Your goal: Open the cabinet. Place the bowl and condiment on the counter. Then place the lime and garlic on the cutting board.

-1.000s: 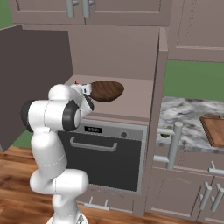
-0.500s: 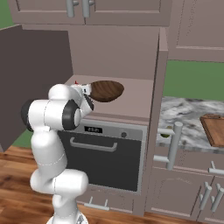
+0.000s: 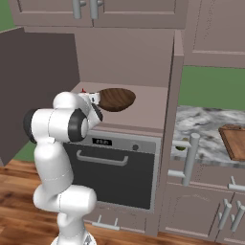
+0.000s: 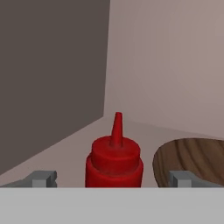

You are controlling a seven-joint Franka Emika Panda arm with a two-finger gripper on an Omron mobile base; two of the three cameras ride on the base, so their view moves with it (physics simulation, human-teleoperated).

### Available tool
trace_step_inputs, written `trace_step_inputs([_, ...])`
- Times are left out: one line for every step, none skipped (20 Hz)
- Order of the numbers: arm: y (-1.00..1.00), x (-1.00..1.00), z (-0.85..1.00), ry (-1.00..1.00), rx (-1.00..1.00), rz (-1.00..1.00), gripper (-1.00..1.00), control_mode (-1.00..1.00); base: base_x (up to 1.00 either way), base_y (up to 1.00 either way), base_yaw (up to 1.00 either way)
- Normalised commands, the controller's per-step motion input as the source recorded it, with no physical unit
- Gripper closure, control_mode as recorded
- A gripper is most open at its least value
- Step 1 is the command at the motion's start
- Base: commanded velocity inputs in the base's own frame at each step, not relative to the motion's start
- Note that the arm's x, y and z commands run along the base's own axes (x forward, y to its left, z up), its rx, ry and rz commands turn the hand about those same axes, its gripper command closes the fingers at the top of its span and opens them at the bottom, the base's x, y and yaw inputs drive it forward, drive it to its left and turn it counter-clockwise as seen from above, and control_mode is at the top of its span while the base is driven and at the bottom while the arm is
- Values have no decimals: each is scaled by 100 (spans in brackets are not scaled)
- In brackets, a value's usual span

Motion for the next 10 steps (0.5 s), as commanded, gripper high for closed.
trace_step_inputs([0, 0, -5, 0, 0, 0, -100, -100, 0, 0, 0])
trace_step_inputs([0, 1, -3, 0, 0, 0, -100, -100, 0, 0, 0])
trace_step_inputs([0, 2, 0, 0, 0, 0, -100, -100, 0, 0, 0])
trace_step_inputs([0, 4, 0, 0, 0, 0, -100, -100, 0, 0, 0])
trace_step_inputs([1, 6, 0, 0, 0, 0, -100, -100, 0, 0, 0])
trace_step_inputs([3, 9, 0, 0, 0, 0, -100, -100, 0, 0, 0])
trace_step_inputs([2, 8, 0, 0, 0, 0, -100, -100, 0, 0, 0])
trace_step_inputs([1, 8, 0, 0, 0, 0, -100, -100, 0, 0, 0])
trace_step_inputs([1, 5, 0, 0, 0, 0, -100, -100, 0, 0, 0])
trace_step_inputs([0, 5, 0, 0, 0, 0, -100, -100, 0, 0, 0])
